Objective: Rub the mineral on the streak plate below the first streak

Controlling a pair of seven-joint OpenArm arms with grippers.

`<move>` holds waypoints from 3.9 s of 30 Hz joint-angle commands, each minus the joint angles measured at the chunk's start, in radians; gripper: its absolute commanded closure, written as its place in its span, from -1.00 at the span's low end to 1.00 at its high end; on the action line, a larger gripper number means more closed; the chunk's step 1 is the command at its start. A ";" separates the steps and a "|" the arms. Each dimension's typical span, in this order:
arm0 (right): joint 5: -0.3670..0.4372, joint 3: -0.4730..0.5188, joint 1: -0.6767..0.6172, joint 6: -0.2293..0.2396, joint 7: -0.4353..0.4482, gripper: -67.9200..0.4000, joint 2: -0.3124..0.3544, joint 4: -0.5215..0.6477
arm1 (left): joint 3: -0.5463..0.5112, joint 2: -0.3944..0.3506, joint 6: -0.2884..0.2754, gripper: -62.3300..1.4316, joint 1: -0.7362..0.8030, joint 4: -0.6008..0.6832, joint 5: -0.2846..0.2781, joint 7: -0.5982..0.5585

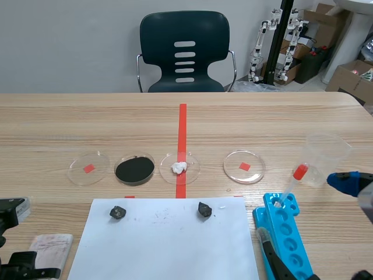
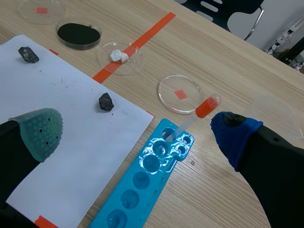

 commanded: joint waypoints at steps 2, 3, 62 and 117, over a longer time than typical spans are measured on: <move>0.010 0.003 0.006 -0.003 0.015 -1.00 0.008 0.012 | -0.005 -0.001 -0.002 0.50 -0.014 0.003 0.000 -0.004; 0.010 0.003 0.006 -0.003 0.015 -1.00 0.008 0.012 | -0.005 -0.001 -0.002 0.50 -0.014 0.002 0.000 -0.004; 0.010 0.003 0.006 -0.003 0.015 -1.00 0.008 0.012 | 0.042 0.019 -0.020 0.50 -0.011 0.002 -0.127 -0.023; 0.010 0.003 0.006 -0.003 0.015 -1.00 0.008 0.012 | 0.048 0.047 0.021 0.50 -0.013 0.003 0.084 0.051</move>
